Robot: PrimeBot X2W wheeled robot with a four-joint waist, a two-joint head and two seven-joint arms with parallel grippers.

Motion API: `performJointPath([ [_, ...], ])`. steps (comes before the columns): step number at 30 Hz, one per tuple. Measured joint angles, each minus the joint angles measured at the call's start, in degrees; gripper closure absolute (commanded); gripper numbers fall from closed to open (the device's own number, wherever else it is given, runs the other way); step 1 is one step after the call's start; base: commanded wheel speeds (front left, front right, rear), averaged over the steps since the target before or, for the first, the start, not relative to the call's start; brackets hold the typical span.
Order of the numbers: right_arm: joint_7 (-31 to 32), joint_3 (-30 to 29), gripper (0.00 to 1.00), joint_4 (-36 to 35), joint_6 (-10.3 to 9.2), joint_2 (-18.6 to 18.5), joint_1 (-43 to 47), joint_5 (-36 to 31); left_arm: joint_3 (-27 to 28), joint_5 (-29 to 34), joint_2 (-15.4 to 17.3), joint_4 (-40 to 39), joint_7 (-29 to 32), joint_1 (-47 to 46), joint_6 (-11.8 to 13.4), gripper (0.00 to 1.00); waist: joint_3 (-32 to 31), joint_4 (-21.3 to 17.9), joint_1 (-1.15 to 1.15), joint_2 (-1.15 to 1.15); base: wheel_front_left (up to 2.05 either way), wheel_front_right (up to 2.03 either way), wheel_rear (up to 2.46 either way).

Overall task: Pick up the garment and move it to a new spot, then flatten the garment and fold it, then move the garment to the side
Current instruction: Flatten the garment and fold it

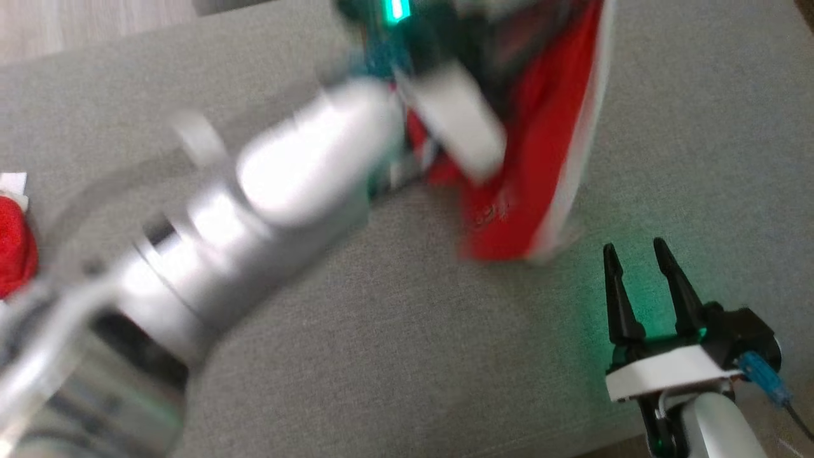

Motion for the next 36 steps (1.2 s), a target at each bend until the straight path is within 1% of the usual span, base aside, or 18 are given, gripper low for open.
performJointPath([
  [2, 0.0, -0.1, 0.0, -0.1, 0.0, 0.0, 0.8, 0.4, 2.8, -3.8, 1.1, -3.0, 0.8, -5.4, 0.0, 1.0, -0.7, 0.3, 0.0, 0.0, 0.0, 0.0, 0.0],
  [3, 0.0, 0.0, 0.0, -0.4, 0.0, 0.0, 1.3, 0.5, 3.3, -5.4, 2.1, -4.8, 1.9, -7.1, 0.0, 1.0, -1.0, 0.6, -0.01, 0.0, 0.0, 0.0, 0.0],
  [4, 0.0, 0.5, 0.0, -2.0, 0.0, 0.0, 1.9, 0.7, 3.0, -6.6, 3.8, -6.5, 2.8, -8.1, 0.0, 1.0, -1.3, 0.8, 0.0, 0.0, 0.0, 0.0, 0.0],
  [6, 0.0, 1.2, 0.0, -5.6, 0.0, 0.0, 3.5, 0.9, 2.0, -8.4, 8.3, -8.8, 4.3, -6.9, -0.4, 1.0, -2.4, 1.2, -0.01, 0.0, 0.0, 0.0, 0.0],
  [9, 0.0, 0.7, 0.0, -6.6, 0.0, 0.0, 5.9, 1.3, 0.7, -11.6, 16.0, -11.8, 5.5, 0.6, -0.4, 1.0, -3.3, 2.8, -0.01, 0.0, 0.0, 0.0, 0.0],
  [12, 0.0, 0.6, 0.0, -6.6, 0.0, 0.0, 6.8, 1.3, -1.8, -13.4, 23.0, -13.5, 5.4, 12.0, 0.2, 1.0, -3.9, 4.7, 0.0, 0.0, 0.0, 0.0, 0.0],
  [14, 0.0, 0.6, 0.0, -6.8, 0.0, 0.0, 6.7, 1.3, -2.6, -16.0, 26.6, -14.8, 4.3, 20.2, 1.4, 1.0, -4.1, 6.1, -0.01, 0.0, 0.0, 0.0, 0.0],
  [16, 0.0, 0.4, 0.0, -6.8, 0.0, 0.0, 6.5, 2.1, -3.0, -17.7, 28.9, -15.7, 2.4, 26.9, 2.9, 1.0, -4.0, 7.6, 0.0, 0.0, 0.0, 0.0, 0.0],
  [18, 0.0, 0.3, 0.0, -6.7, 0.0, 0.0, 5.7, 4.5, -3.2, -18.5, 30.3, -16.1, 0.4, 31.5, 4.1, 1.0, -3.8, 9.0, -0.01, 0.0, 0.0, 0.0, 0.0],
  [20, 0.0, 0.5, 0.0, -5.6, 0.0, 0.0, 4.4, 7.0, -3.4, -18.5, 31.2, -16.1, -1.0, 33.9, 5.2, 1.0, -3.4, 10.6, 0.0, 0.0, 0.0, 0.0, 0.0],
  [24, 0.0, 1.2, 0.0, -1.8, 0.0, -0.1, -1.3, 11.2, -2.8, -17.5, 31.9, -14.7, -2.6, 34.7, 6.2, 1.0, -2.3, 13.9, 0.0, 0.0, 0.0, 0.0, 0.0],
  [26, 0.0, 3.6, 0.0, 2.1, 0.0, -0.3, -5.2, 11.5, -2.5, -16.7, 31.9, -13.4, -3.1, 34.6, 6.2, 1.0, -1.8, 15.5, 0.0, 0.0, 0.0, 0.0, 0.0],
  [30, 0.5, 11.2, 0.0, 11.0, 0.0, -1.2, -12.0, 13.4, -2.0, -16.1, 31.3, -11.0, -3.6, 34.4, 6.0, 1.0, -1.2, 18.4, 0.0, 0.0, 0.0, 0.0, 0.0],
  [34, 0.6, 13.9, 0.0, 16.4, 0.0, -3.6, -15.7, 14.3, -1.2, -15.2, 29.4, -9.3, -3.7, 34.0, 5.1, 1.0, -0.9, 20.4, 0.0, 0.0, 0.0, 0.0, 0.0],
  [36, 0.6, 14.1, 0.0, 17.3, 0.0, -3.7, -16.2, 14.3, -1.0, -15.2, 29.0, -9.0, -3.7, 34.0, 4.9, 1.0, -0.8, 20.7, 0.01, 0.0, 0.0, 0.0, 0.0],
])
